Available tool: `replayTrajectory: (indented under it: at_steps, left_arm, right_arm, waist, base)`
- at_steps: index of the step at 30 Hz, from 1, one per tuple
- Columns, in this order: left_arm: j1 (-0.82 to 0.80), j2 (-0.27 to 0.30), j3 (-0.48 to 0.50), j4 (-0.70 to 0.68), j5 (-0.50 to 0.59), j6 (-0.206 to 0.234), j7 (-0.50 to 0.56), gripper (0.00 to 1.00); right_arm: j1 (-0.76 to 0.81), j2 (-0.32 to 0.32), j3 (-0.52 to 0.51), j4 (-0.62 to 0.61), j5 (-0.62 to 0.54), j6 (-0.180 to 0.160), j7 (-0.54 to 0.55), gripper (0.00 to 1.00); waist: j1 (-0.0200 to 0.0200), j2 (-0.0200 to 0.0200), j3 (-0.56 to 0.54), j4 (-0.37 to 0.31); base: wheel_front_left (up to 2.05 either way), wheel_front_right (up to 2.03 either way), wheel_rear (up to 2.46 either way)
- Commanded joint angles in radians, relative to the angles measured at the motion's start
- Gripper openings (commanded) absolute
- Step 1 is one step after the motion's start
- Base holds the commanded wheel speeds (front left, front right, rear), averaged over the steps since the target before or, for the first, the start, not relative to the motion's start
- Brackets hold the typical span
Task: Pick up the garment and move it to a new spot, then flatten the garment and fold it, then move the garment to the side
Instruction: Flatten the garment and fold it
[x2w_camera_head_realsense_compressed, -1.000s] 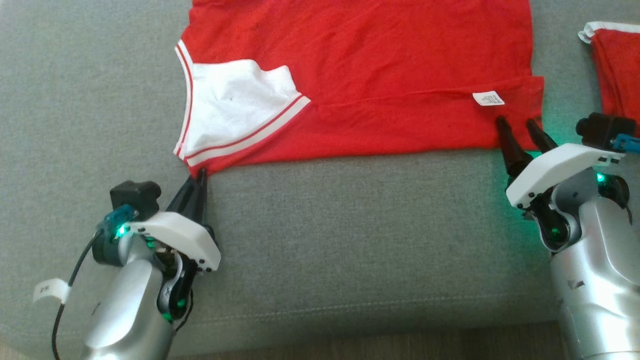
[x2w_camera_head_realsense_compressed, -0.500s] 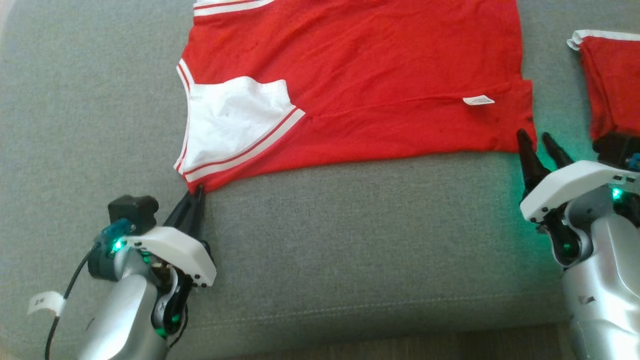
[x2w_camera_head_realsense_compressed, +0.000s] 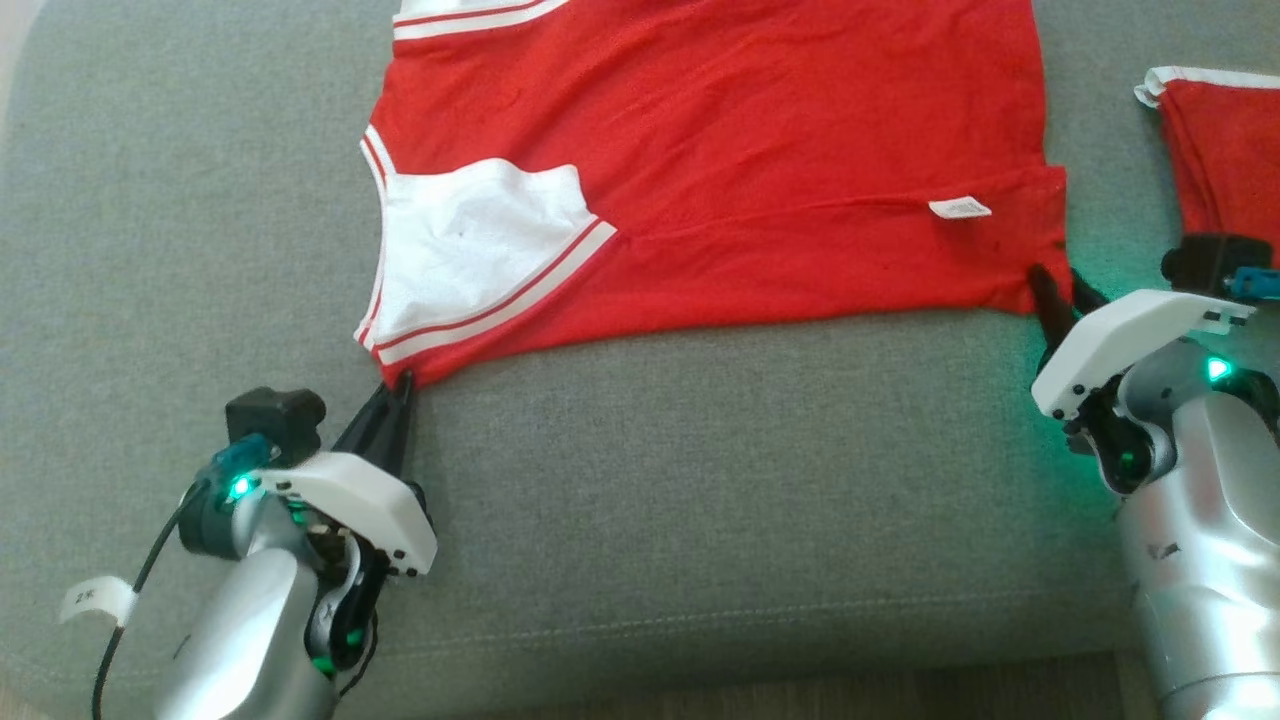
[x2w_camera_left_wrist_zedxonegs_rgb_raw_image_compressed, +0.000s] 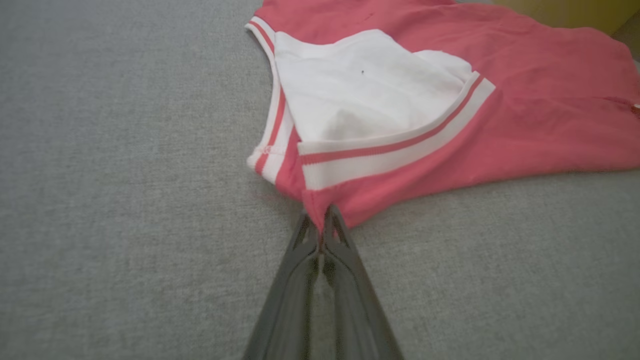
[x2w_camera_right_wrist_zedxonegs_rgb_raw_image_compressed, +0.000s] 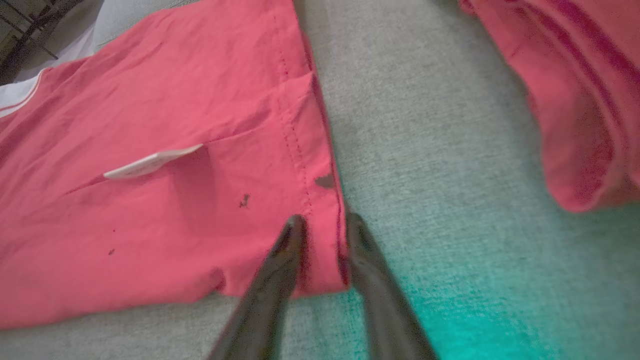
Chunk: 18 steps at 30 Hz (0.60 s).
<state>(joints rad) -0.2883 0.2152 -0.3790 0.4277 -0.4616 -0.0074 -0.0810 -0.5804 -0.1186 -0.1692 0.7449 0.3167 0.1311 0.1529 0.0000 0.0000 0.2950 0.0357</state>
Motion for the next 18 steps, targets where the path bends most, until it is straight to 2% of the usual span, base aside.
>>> replayTrajectory:
  at_steps: [1,5,11,18]
  left_arm:
    - [-0.011,0.028,0.028,-0.031,-0.006,0.005,-0.003,0.00]
    - [-0.003,0.033,0.030,-0.049,-0.012,0.002,-0.012,0.00]
    - [0.051,0.066,0.044,-0.136,-0.036,-0.002,0.002,0.00]
    - [0.198,0.128,0.047,-0.319,-0.072,0.025,0.116,0.00]
  right_arm:
    - [0.001,0.001,0.032,0.009,-0.005,0.000,0.008,0.00]
    - [0.013,-0.015,0.045,0.002,0.017,0.000,0.001,0.00]
    - [0.077,-0.077,0.073,-0.089,0.087,0.000,-0.005,0.00]
    - [0.213,-0.155,0.103,-0.239,0.150,0.000,0.053,0.00]
  waist:
    - [0.0000,0.0000,-0.006,0.005]
    - [0.0000,0.0000,-0.014,0.007]
    - [0.0000,0.0000,-0.034,0.001]
    - [0.0000,0.0000,-0.034,0.002]
  base:
    - [0.00,0.00,0.00]
    - [0.00,0.00,0.00]
    - [0.00,0.00,0.00]
    - [0.00,0.00,0.00]
